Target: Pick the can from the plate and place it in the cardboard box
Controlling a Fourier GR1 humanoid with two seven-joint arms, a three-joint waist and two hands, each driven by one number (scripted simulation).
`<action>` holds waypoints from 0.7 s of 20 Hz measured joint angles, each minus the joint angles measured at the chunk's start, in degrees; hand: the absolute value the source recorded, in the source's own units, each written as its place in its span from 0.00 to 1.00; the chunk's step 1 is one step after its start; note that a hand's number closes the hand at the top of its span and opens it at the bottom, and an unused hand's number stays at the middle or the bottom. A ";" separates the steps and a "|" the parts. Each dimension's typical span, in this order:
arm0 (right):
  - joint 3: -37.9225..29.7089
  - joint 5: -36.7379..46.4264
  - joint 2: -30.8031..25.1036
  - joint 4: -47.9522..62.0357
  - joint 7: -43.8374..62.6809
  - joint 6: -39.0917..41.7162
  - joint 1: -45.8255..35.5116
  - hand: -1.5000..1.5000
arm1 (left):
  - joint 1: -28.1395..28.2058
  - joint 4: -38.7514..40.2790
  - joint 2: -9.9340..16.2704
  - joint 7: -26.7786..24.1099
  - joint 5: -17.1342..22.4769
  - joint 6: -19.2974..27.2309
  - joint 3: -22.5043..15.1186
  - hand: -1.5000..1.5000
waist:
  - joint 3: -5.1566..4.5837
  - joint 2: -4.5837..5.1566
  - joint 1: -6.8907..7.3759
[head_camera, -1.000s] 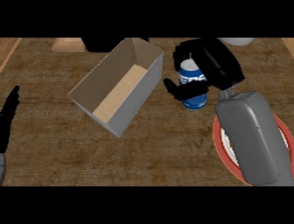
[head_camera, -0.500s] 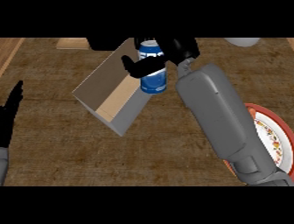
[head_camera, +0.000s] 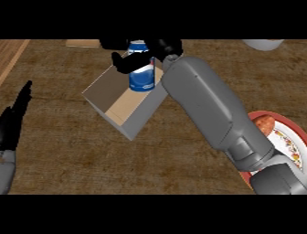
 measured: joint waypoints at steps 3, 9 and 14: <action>2.47 -1.11 0.01 5.49 -0.48 -3.63 -1.46 1.00 | -1.33 0.39 -0.04 0.10 -0.19 -0.23 -0.23 0.50 | -0.02 0.32 0.96; 2.92 -7.12 0.04 12.71 1.01 -5.49 -2.49 0.00 | -1.68 0.84 -0.60 -0.91 -0.75 -0.53 -1.14 0.50 | -0.03 0.90 2.91; 3.83 -11.97 0.03 15.06 -0.69 -6.47 -2.35 0.00 | -3.16 1.40 -0.99 -0.78 -1.19 -0.57 -1.63 0.50 | -0.01 1.11 3.72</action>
